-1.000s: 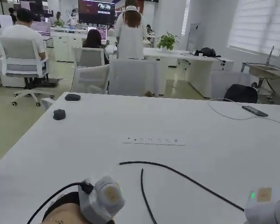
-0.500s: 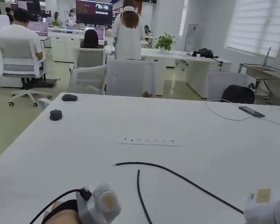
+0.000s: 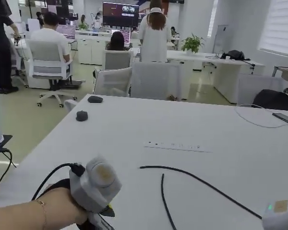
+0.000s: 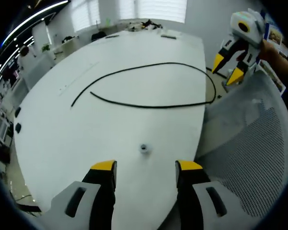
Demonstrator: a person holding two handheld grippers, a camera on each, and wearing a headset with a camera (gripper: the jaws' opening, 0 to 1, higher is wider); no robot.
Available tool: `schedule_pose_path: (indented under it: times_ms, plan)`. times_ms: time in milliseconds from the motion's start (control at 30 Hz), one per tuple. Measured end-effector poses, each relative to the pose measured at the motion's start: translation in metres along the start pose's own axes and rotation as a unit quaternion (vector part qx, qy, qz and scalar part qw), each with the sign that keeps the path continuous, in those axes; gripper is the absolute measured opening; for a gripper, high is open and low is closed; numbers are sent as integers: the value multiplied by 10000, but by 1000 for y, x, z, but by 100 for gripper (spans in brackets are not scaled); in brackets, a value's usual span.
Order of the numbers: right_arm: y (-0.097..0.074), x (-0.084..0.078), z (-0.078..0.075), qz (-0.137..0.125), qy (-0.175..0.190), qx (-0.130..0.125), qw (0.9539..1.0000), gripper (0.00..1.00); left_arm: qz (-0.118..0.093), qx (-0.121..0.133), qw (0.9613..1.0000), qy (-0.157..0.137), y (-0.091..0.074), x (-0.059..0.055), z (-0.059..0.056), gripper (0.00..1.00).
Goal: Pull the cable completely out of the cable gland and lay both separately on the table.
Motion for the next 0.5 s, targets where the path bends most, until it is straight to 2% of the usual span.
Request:
schedule_pose_path:
  times_ms: [33, 100, 167, 233, 267, 333, 467, 500]
  plan:
    - [1, 0, 0, 3, 11, 13, 10000, 25, -42, 9, 10000, -41, -4, 0, 0, 50]
    - [1, -1, 0, 19, 40, 51, 10000, 26, -290, 72, 9992, -268, -22, 3, 1, 50]
    - [2, -3, 1, 27, 66, 83, 9999, 26, -432, 143, 9971, -609, -40, 3, 0, 50]
    - [3, -7, 1, 53, 119, 107, 9999, 26, -784, 124, 9940, -748, -59, 8, -4, 49]
    - [3, -9, 0, 76, 152, 113, 9998, 27, -881, 179, 9926, -818, -66, 9, -5, 48]
    - [2, -13, 0, 106, 205, 116, 9997, 27, -1046, 364, 9895, -932, -80, 7, -5, 48]
    - [1, -18, 0, 145, 300, 120, 9994, 28, -1145, 758, 9843, -1106, -97, -4, -5, 48]
    - [1, -19, 1, 151, 330, 120, 9993, 28, -1267, 887, 9802, -1237, -101, -6, -5, 48]
Point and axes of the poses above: the centre of the closed fingertips' face, and the gripper's own axes: y roughly forward along the fingers, z roughly to its left, x roughly out of its top, the point moved 4 cm from there along -y, roughly backward along the fingers, and after that the axes turned 9 degrees about x, right-handed, at the moved point
